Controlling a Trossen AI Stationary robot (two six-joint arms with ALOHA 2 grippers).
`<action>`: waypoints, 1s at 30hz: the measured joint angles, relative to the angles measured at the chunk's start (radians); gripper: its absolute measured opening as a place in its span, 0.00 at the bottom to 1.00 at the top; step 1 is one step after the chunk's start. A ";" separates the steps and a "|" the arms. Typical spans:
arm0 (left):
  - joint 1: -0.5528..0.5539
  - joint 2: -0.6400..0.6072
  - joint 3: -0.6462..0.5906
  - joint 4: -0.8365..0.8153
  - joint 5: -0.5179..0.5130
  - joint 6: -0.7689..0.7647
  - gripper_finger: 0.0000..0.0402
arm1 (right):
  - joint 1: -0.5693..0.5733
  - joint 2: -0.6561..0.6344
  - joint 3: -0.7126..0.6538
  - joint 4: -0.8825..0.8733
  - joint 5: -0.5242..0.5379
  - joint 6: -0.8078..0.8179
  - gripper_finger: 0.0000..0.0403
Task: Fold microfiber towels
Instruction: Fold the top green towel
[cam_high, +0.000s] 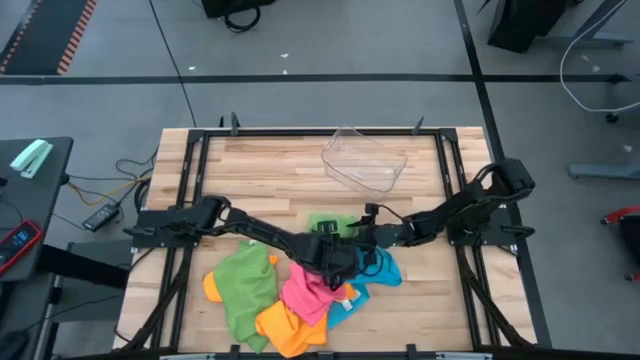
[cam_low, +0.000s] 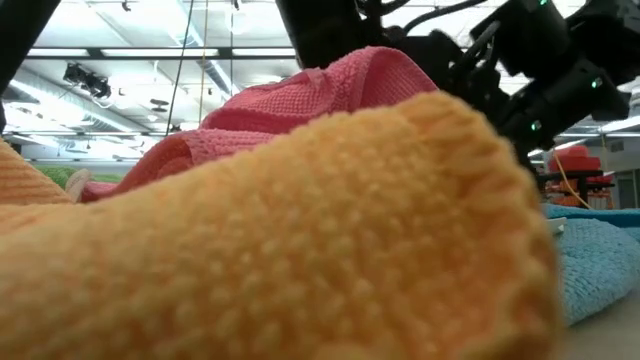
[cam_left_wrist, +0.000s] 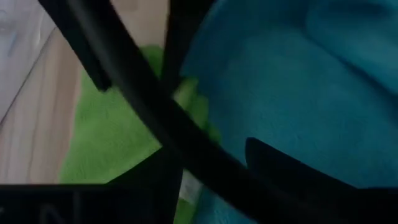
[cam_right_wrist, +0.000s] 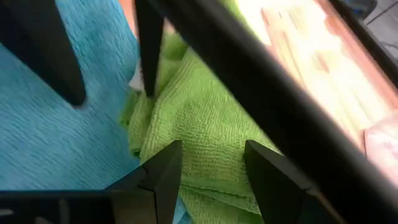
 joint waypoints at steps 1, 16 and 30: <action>-0.001 -0.007 0.000 -0.015 0.000 0.000 0.47 | 0.000 0.007 0.000 -0.002 0.000 0.004 0.46; 0.111 -0.061 0.002 -0.136 -0.047 0.165 0.34 | 0.002 -0.013 0.000 -0.021 -0.025 0.004 0.46; 0.107 -0.044 -0.091 -0.233 0.116 0.117 0.28 | 0.002 -0.013 0.000 -0.072 -0.028 0.002 0.46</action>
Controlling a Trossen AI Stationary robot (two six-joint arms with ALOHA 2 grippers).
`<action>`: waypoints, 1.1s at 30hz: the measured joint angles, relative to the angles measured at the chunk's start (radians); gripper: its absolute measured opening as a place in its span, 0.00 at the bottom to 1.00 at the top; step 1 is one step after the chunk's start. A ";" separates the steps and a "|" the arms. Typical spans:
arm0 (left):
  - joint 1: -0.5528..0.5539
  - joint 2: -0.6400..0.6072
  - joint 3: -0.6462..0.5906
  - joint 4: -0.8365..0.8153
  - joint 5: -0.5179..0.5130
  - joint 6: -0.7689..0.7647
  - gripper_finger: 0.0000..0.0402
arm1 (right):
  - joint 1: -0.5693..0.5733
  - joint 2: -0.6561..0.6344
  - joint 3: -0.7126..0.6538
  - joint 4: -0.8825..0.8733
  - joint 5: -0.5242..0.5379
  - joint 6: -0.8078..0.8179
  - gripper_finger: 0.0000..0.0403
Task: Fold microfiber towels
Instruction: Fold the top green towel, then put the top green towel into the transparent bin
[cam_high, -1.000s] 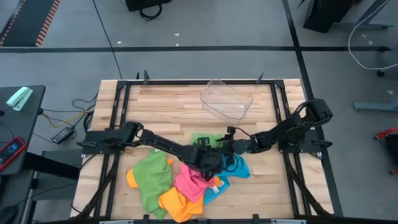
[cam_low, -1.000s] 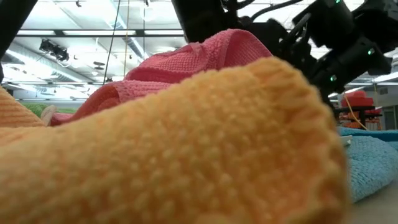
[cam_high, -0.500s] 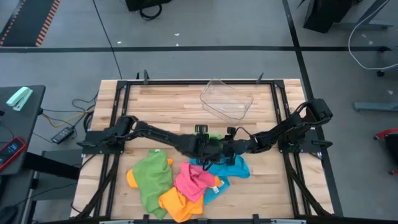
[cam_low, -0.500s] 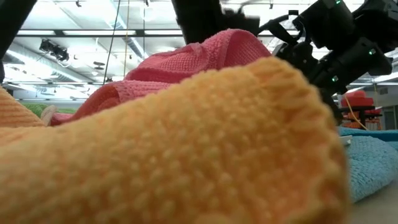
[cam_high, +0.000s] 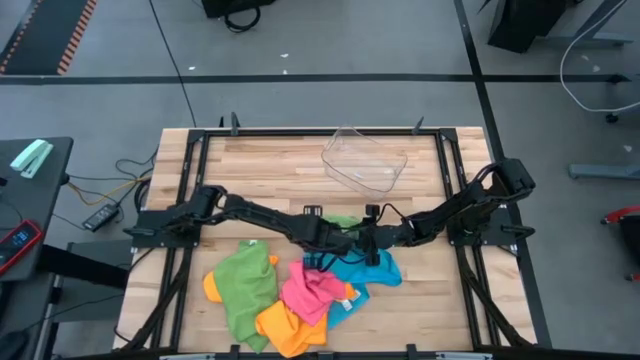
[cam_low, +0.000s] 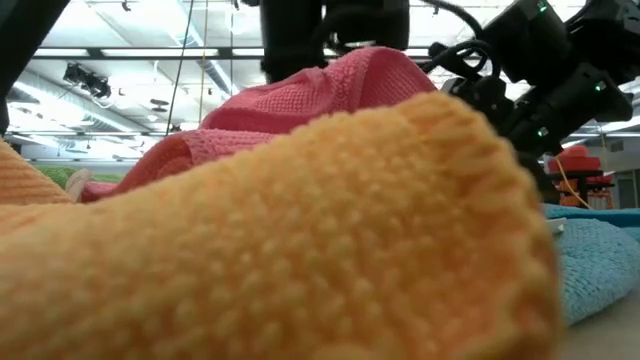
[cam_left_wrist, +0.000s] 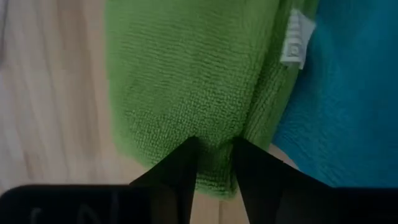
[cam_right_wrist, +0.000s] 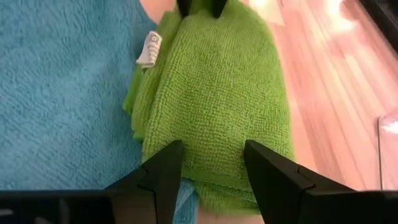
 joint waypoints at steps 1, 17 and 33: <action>0.000 0.000 -0.026 0.014 -0.001 0.008 0.28 | 0.001 0.000 0.000 -0.003 0.000 0.001 0.46; -0.041 -0.142 -0.073 -0.037 0.004 0.106 0.18 | 0.002 0.000 0.000 -0.005 -0.001 0.004 0.46; 0.186 -0.183 -0.072 0.177 0.289 0.395 0.19 | 0.056 -0.091 0.000 -0.012 0.000 0.005 0.46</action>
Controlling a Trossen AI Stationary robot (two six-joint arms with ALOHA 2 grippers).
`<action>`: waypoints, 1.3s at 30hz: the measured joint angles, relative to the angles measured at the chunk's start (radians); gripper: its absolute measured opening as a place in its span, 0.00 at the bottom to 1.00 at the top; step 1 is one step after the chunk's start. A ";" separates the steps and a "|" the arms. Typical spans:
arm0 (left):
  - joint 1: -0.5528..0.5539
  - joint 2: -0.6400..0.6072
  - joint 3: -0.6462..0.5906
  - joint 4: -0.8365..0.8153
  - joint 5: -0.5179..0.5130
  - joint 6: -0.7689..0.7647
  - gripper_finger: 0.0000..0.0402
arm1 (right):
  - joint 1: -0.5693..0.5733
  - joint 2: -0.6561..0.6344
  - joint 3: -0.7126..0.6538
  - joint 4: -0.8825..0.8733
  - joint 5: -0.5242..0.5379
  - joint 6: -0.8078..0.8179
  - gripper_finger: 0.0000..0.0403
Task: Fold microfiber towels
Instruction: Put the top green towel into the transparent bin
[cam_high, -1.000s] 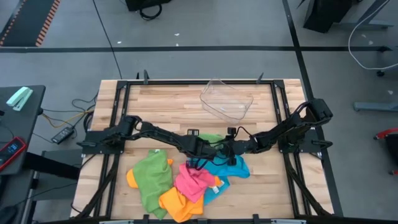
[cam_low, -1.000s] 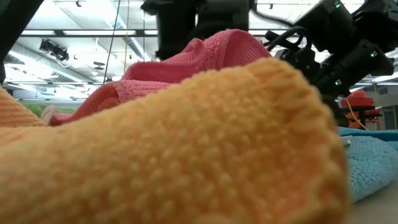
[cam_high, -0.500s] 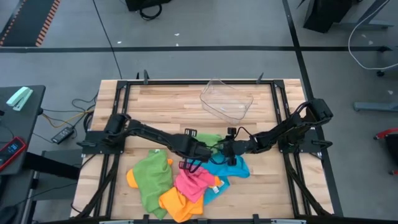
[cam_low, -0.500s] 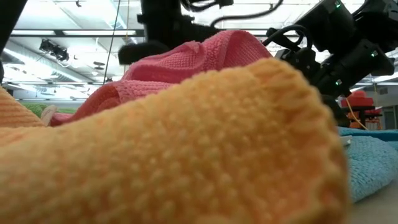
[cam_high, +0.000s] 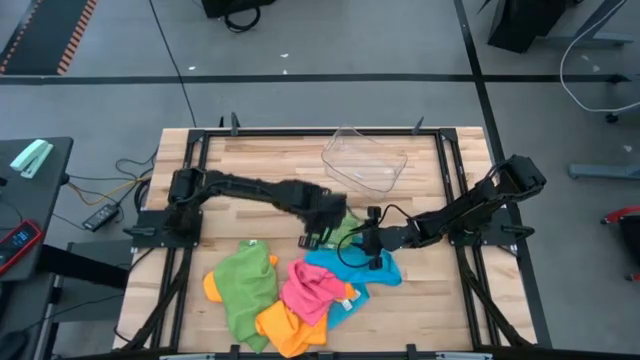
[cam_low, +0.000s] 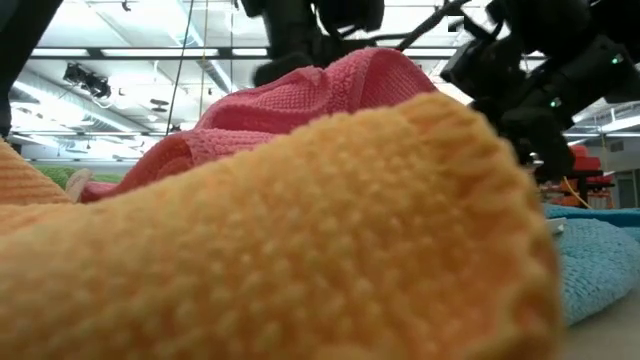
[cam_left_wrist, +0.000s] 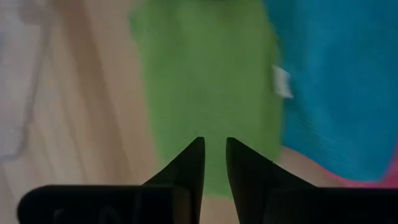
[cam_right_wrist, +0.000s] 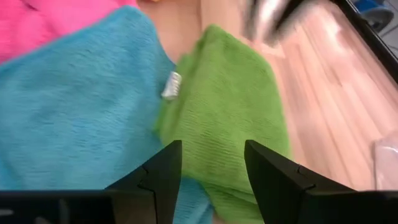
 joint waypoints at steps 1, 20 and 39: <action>0.016 0.000 0.000 0.012 0.015 0.004 0.19 | 0.007 0.000 0.000 -0.001 0.000 0.001 0.46; 0.170 0.138 0.000 0.039 0.336 0.051 0.66 | 0.029 0.001 0.000 0.003 0.042 0.055 0.46; 0.259 0.207 0.000 -0.046 0.558 -0.036 0.67 | 0.029 0.001 0.000 0.008 0.042 0.052 0.46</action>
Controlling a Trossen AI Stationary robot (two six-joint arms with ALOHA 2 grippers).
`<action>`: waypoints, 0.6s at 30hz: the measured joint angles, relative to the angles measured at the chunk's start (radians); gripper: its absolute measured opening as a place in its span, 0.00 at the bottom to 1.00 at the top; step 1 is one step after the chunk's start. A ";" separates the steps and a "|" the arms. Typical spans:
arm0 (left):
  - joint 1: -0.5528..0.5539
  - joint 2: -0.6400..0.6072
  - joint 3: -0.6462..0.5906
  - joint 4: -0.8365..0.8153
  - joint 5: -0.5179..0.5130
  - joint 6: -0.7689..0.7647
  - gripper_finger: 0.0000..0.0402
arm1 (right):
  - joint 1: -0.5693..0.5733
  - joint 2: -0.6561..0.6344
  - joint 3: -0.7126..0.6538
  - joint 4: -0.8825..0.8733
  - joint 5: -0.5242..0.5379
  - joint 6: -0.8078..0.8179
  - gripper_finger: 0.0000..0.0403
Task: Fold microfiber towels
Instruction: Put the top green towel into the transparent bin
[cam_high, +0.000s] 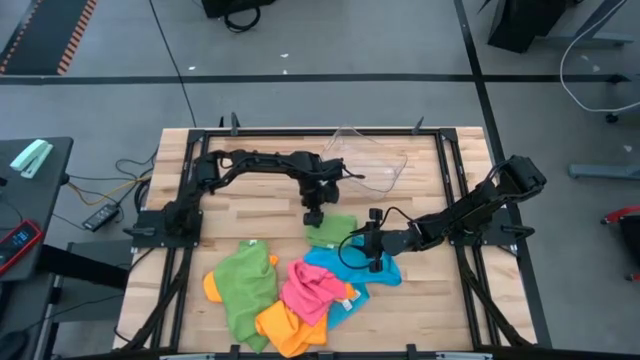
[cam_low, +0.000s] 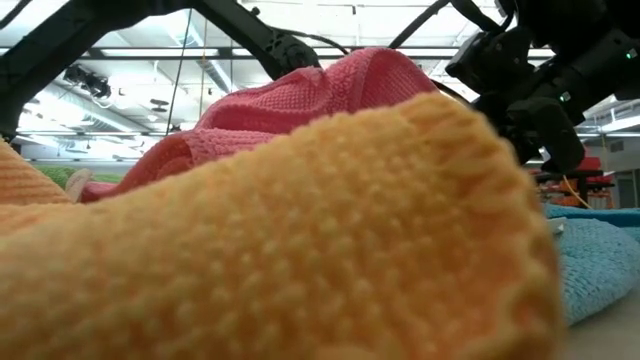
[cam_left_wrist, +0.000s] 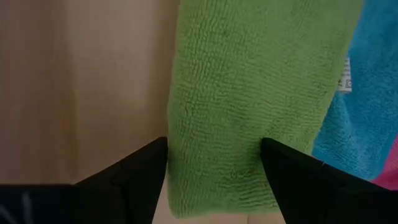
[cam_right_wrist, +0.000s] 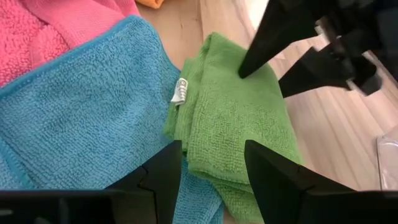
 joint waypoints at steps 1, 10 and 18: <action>-0.001 0.008 0.000 -0.006 0.005 -0.002 0.67 | 0.000 0.000 0.000 0.000 0.000 0.000 0.46; -0.015 0.030 0.000 0.001 0.137 0.004 0.66 | 0.000 0.000 0.000 -0.001 0.000 0.000 0.46; -0.041 0.030 0.000 0.001 0.140 0.068 0.48 | 0.000 0.000 0.000 -0.001 0.000 -0.004 0.46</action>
